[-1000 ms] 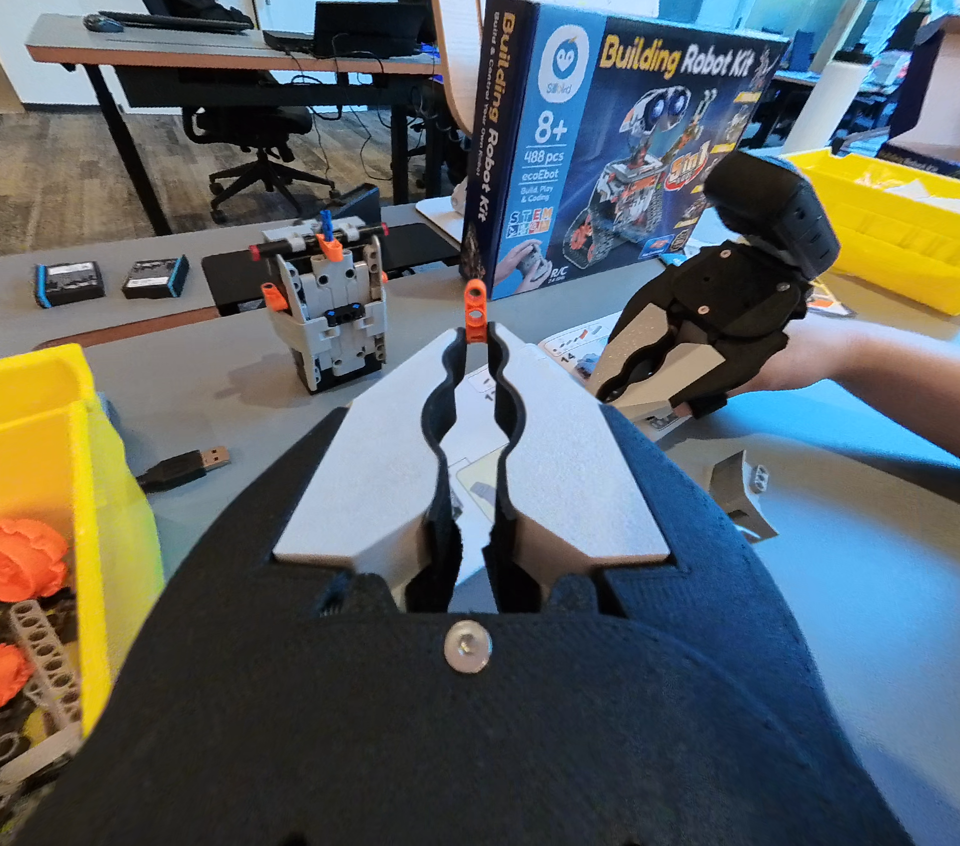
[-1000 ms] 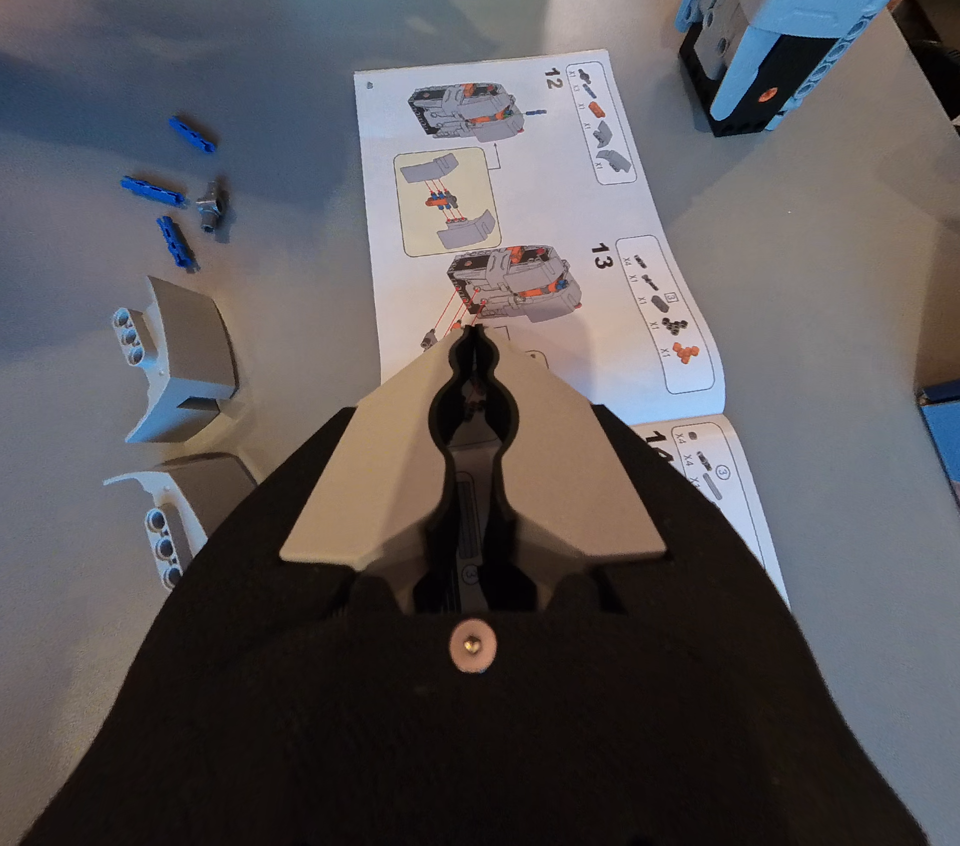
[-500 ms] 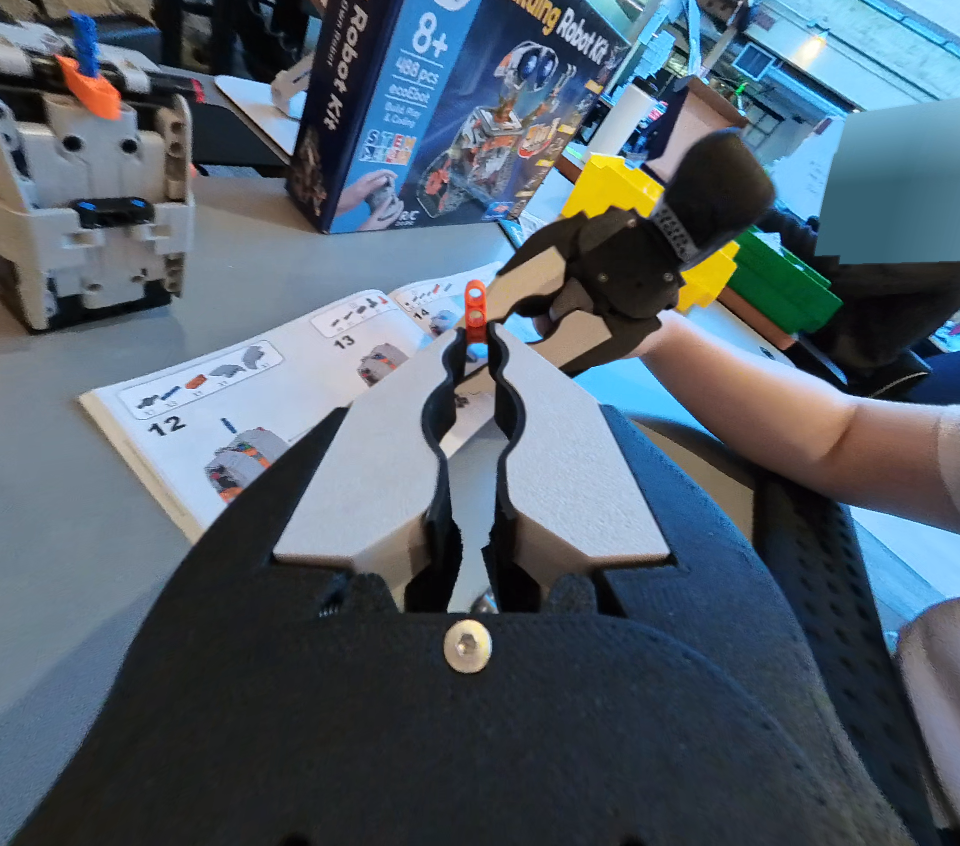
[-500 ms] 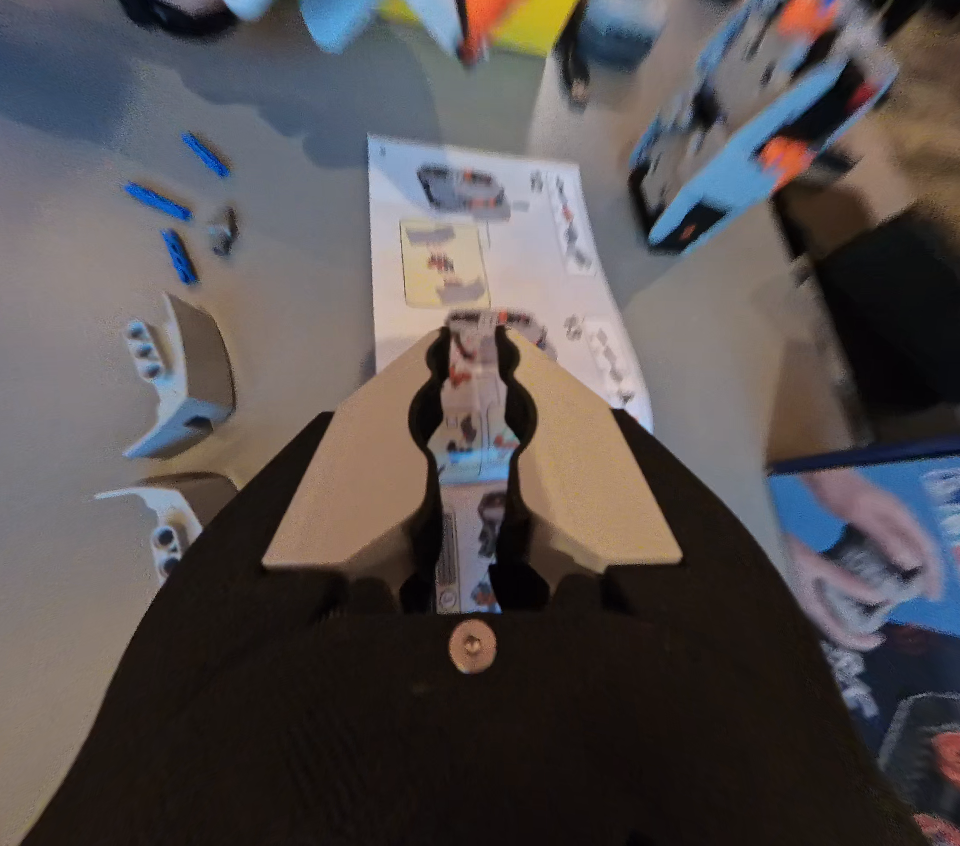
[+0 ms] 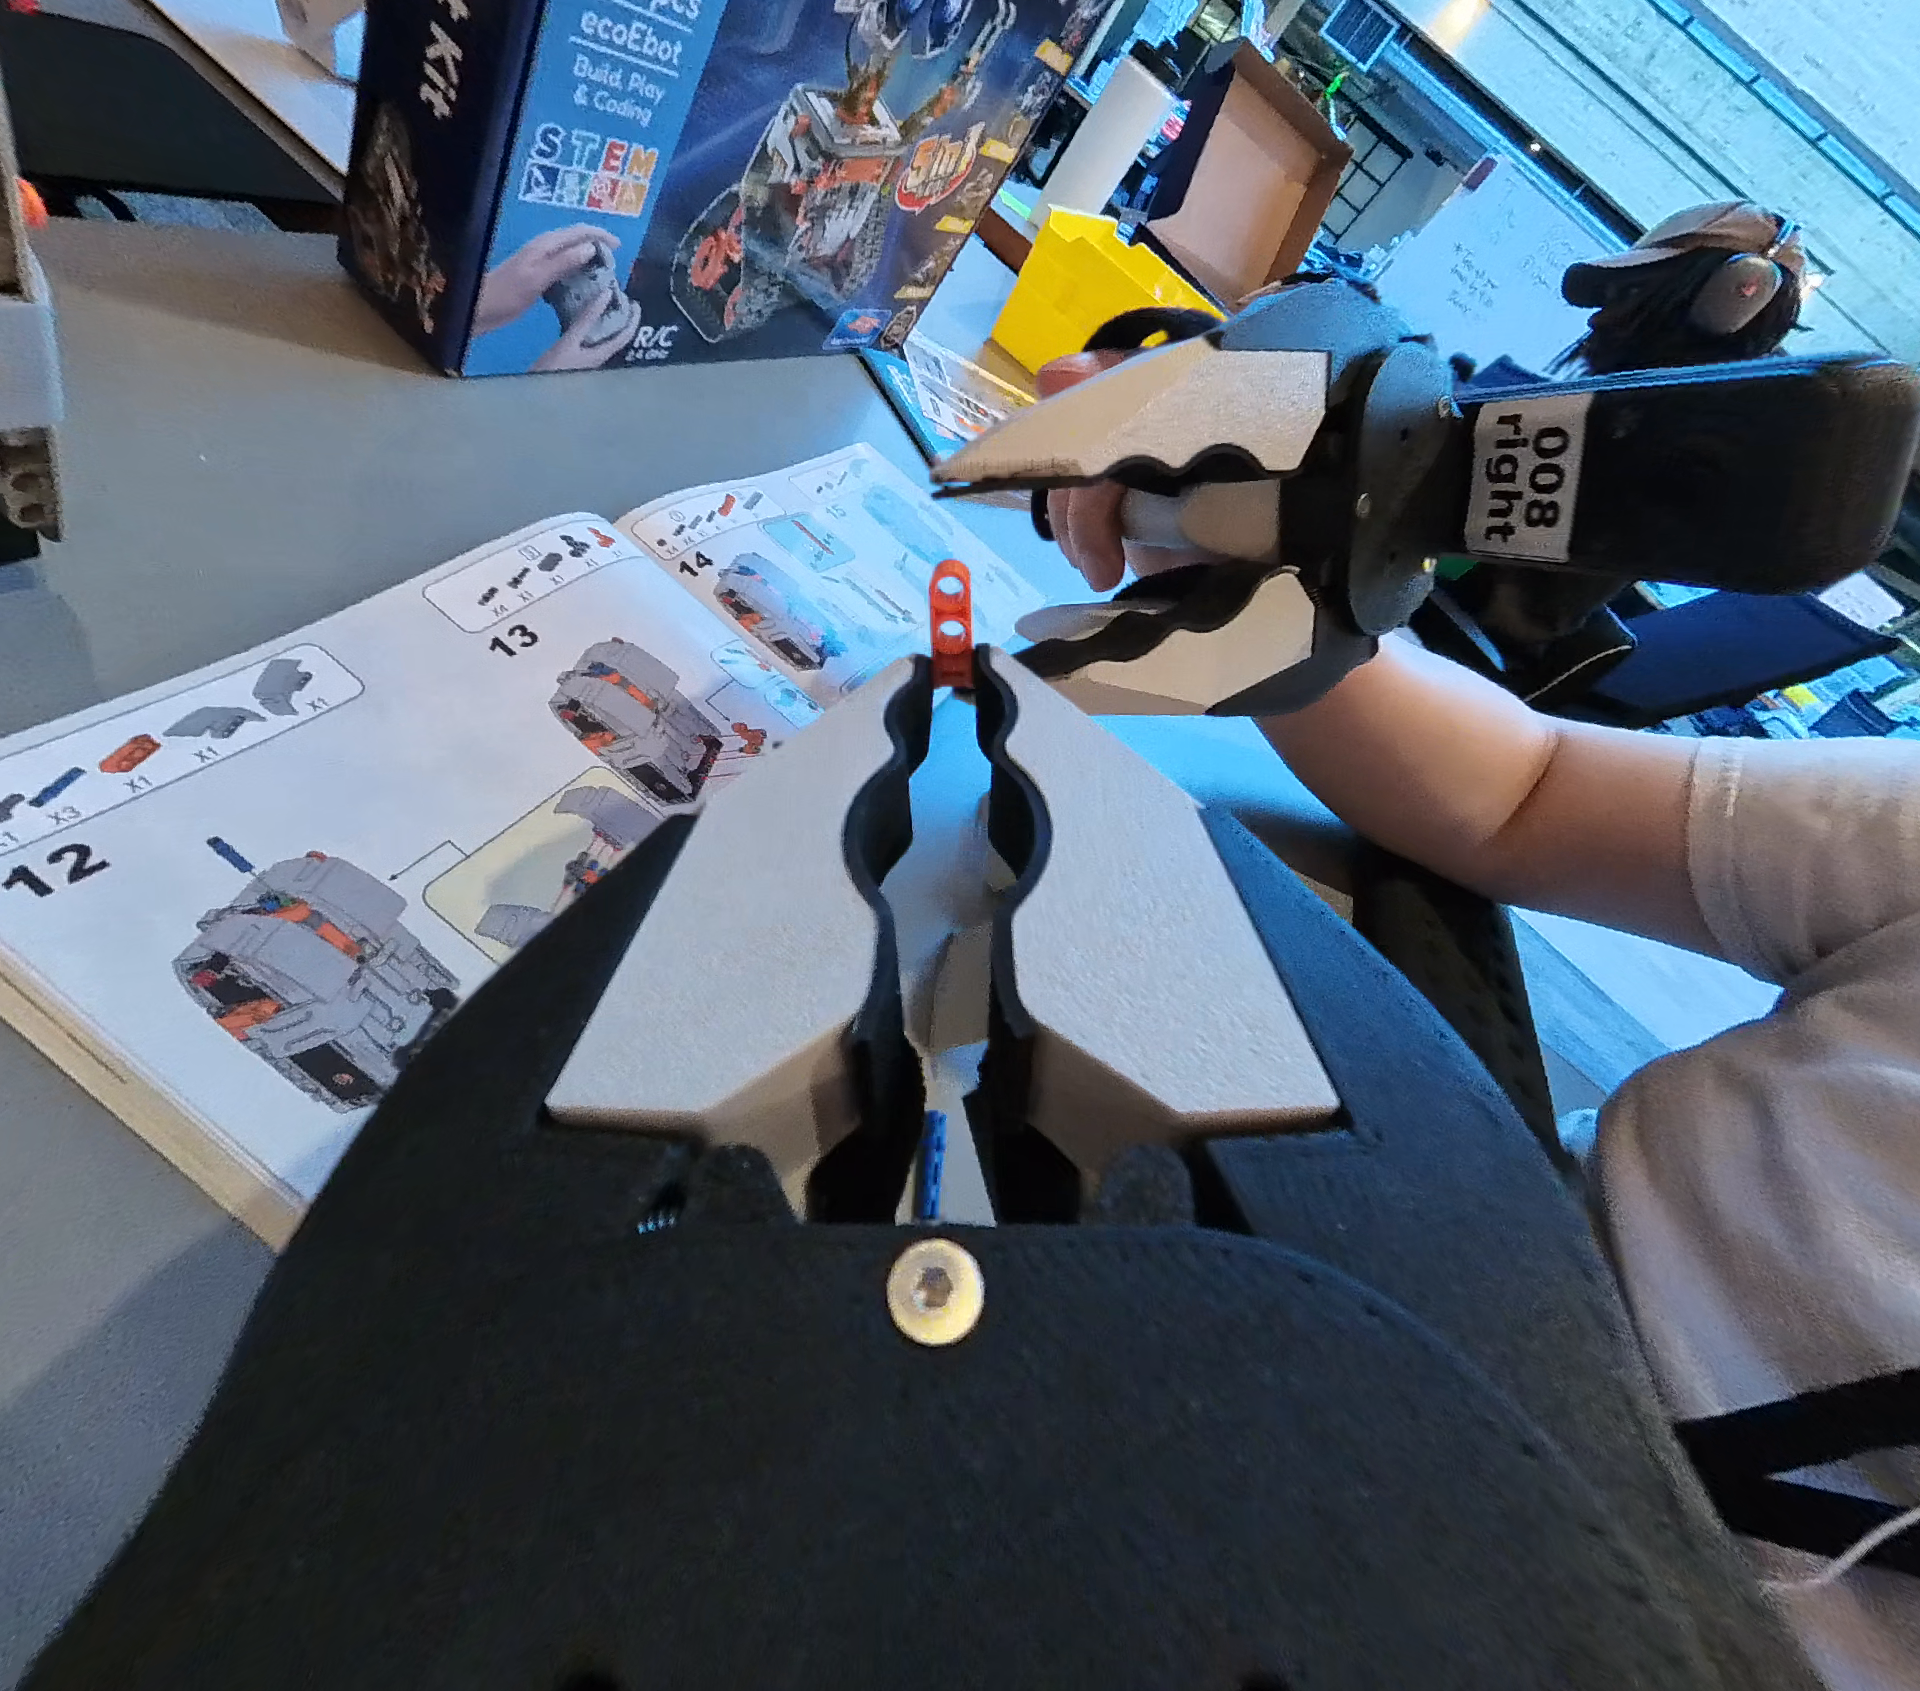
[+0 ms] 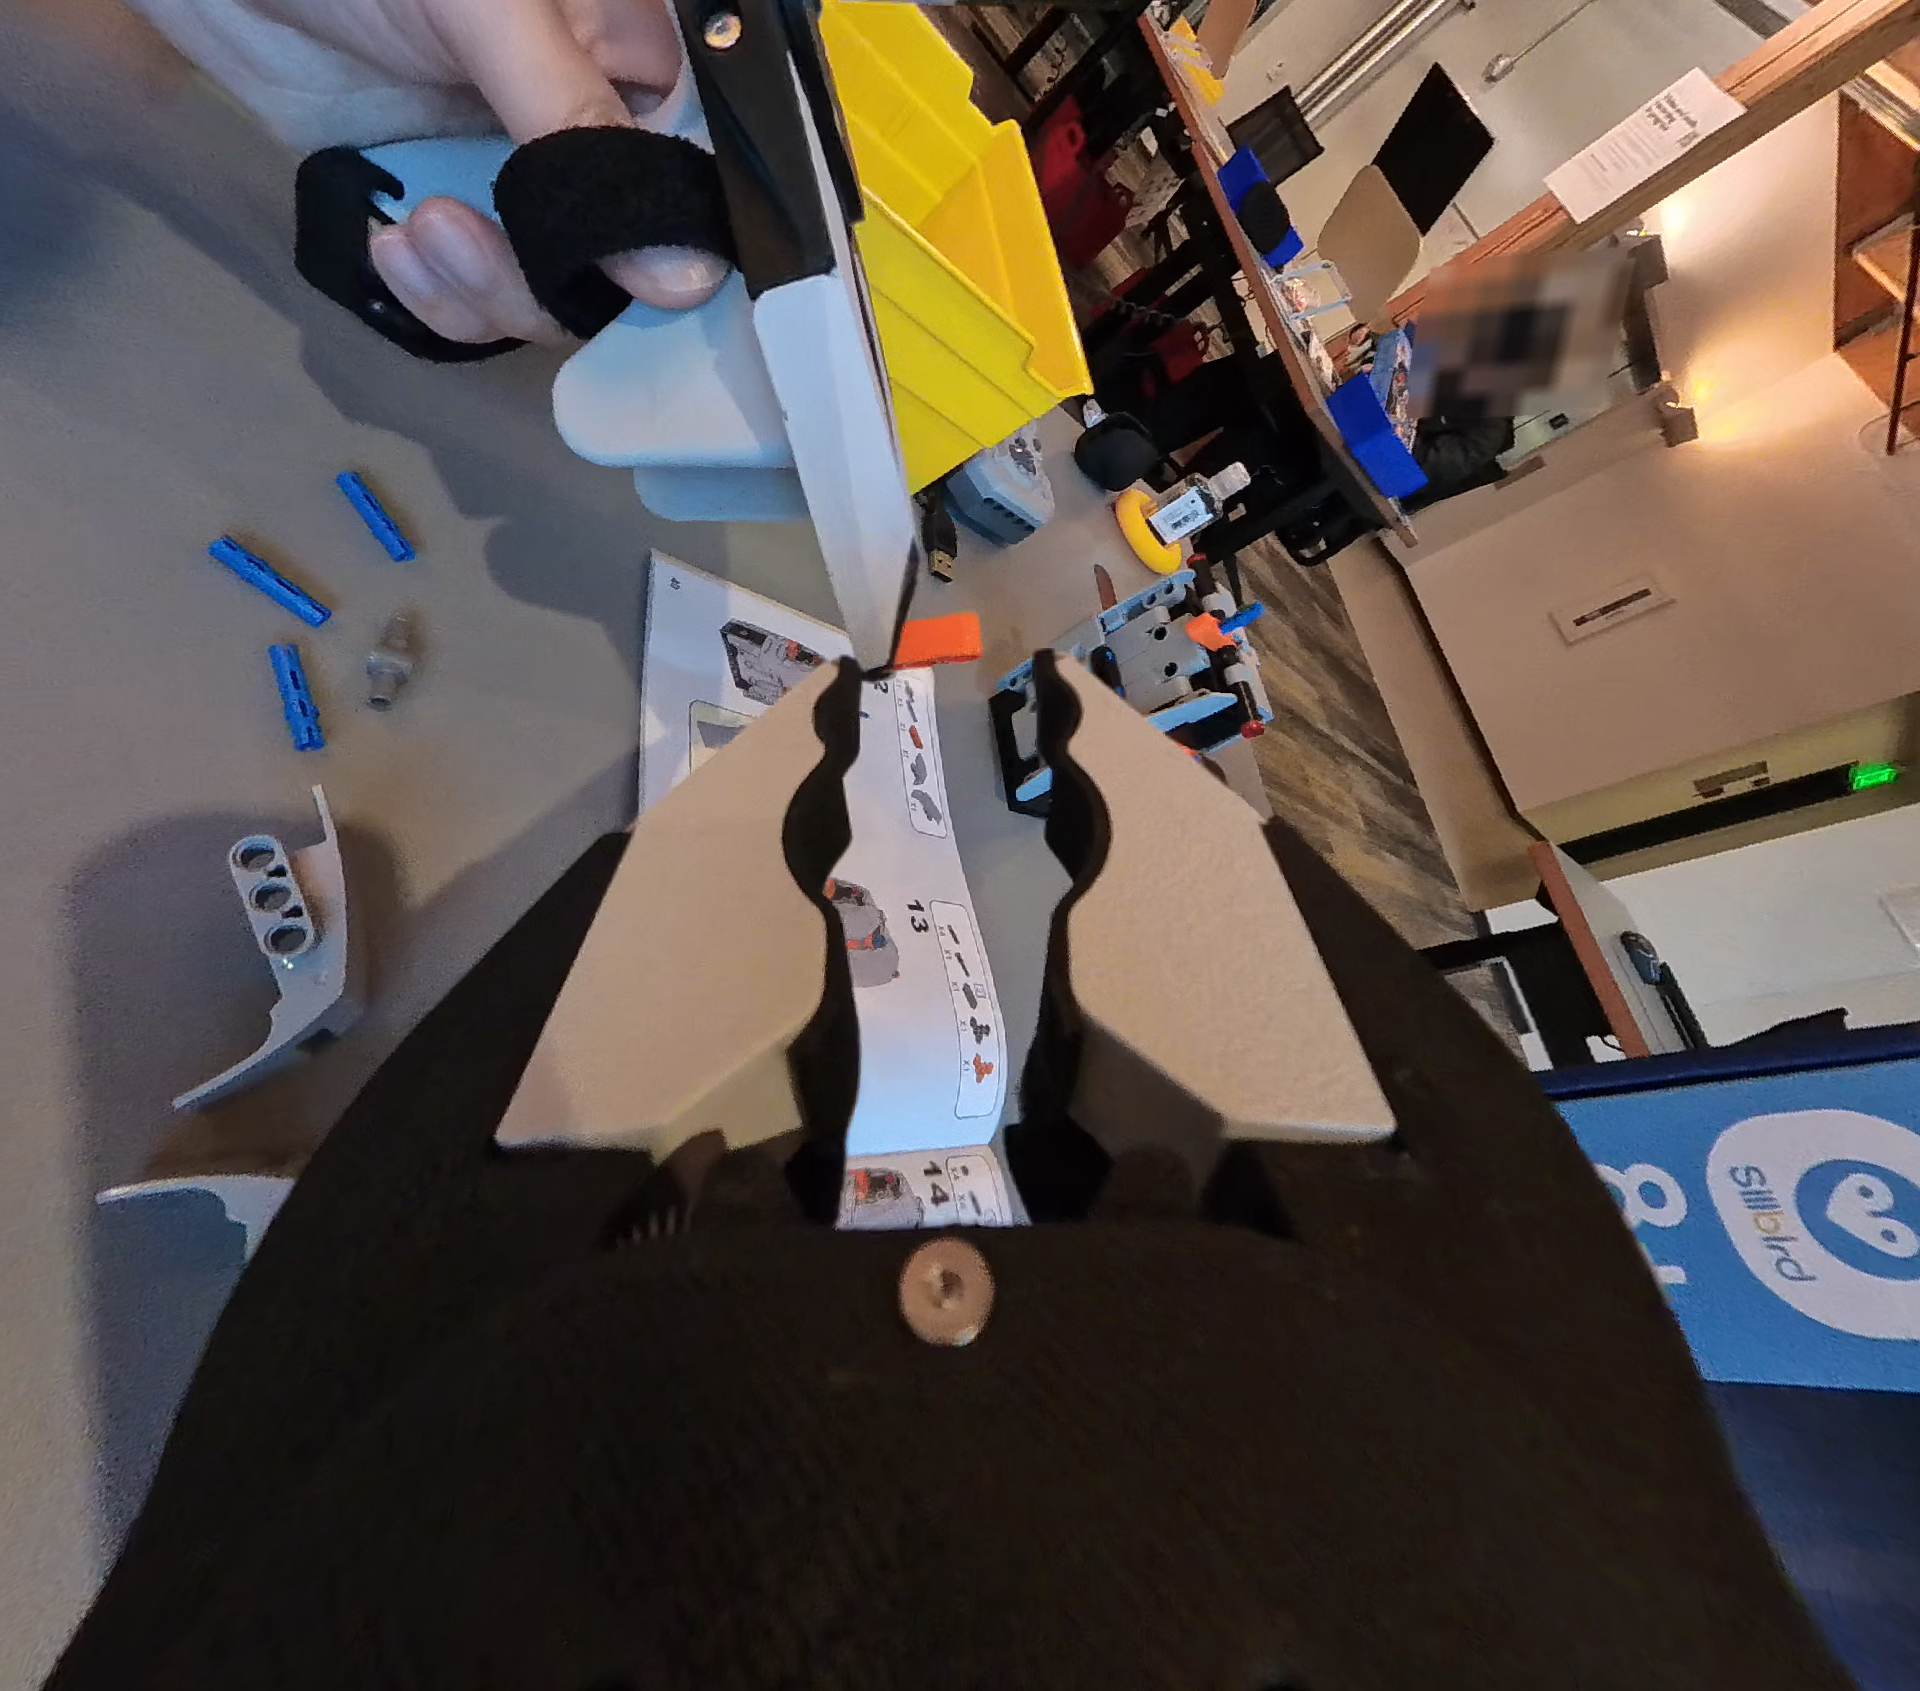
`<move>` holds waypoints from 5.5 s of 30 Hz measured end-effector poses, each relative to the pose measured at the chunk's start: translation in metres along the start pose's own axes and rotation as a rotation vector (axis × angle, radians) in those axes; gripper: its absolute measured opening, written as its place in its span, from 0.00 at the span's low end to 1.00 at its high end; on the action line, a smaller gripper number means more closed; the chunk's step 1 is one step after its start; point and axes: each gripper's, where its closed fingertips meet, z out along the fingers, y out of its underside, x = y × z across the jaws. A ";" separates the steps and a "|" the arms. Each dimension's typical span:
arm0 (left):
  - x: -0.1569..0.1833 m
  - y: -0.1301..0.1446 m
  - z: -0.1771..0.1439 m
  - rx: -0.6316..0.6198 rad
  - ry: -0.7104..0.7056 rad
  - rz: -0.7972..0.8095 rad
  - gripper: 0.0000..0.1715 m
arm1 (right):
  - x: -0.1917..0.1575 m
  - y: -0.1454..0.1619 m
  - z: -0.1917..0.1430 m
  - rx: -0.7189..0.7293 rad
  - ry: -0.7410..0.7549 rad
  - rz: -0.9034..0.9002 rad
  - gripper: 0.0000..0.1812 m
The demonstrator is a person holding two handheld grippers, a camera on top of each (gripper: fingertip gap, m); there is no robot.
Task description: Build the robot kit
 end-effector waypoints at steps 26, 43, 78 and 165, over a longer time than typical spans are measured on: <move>0.013 -0.004 -0.003 0.008 0.095 -0.024 0.03 | -0.010 -0.012 -0.002 0.030 -0.045 -0.001 0.13; -0.009 -0.035 -0.029 0.154 -0.212 0.233 0.03 | 0.016 0.051 -0.030 -0.068 -0.177 0.379 0.05; -0.044 -0.021 -0.034 0.058 -0.403 0.222 0.03 | -0.013 0.096 -0.019 -0.179 -0.283 0.432 0.01; -0.012 0.133 -0.065 -0.444 -0.741 0.383 0.02 | -0.069 -0.008 -0.125 0.056 -0.019 0.221 0.13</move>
